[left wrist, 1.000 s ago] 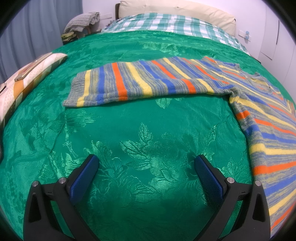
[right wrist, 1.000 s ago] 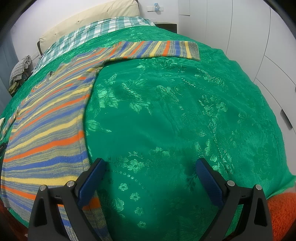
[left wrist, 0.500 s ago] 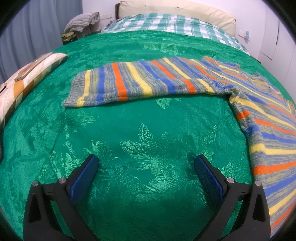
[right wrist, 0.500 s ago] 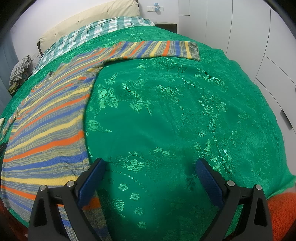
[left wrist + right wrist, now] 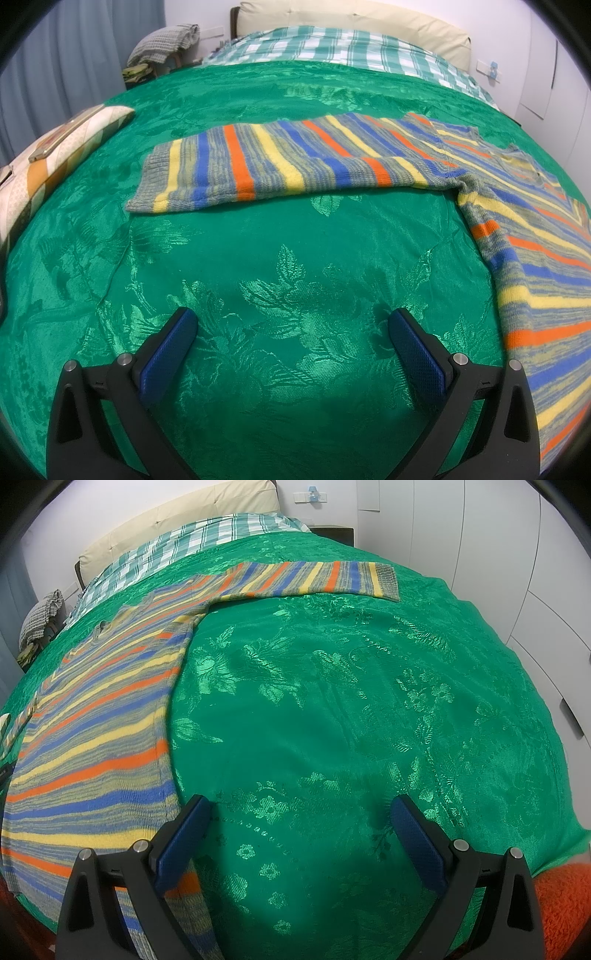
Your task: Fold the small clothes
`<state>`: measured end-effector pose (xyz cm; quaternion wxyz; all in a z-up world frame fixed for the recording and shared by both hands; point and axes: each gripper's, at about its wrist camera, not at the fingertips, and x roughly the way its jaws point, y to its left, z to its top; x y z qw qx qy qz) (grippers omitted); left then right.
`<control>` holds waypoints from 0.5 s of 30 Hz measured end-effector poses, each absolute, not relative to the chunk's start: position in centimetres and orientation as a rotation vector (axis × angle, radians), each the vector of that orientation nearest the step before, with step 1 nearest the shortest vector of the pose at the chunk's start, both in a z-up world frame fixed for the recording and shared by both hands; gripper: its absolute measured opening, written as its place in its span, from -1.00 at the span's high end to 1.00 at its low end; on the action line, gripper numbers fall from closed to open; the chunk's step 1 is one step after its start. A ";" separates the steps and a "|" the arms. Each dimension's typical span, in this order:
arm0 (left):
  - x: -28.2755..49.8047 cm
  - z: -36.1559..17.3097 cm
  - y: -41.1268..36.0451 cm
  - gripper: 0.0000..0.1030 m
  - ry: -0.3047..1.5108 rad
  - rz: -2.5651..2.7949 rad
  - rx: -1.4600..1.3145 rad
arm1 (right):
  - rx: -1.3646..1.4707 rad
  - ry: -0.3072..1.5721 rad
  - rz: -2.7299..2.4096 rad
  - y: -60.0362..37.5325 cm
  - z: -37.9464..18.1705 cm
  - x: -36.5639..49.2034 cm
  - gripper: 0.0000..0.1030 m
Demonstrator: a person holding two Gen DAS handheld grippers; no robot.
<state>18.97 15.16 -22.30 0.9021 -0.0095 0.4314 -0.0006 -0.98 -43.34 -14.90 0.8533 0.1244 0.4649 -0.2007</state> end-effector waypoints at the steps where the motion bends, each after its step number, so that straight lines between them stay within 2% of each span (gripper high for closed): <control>1: 19.0 -22.3 15.1 -0.99 0.892 -0.001 -0.020 | 0.262 0.978 -0.423 -43.3 -14.9 -1.0 -0.89; 15: 18.9 -22.3 15.2 -0.99 0.892 -0.001 -0.020 | 0.261 0.978 -0.422 -43.3 -14.9 -1.0 -0.89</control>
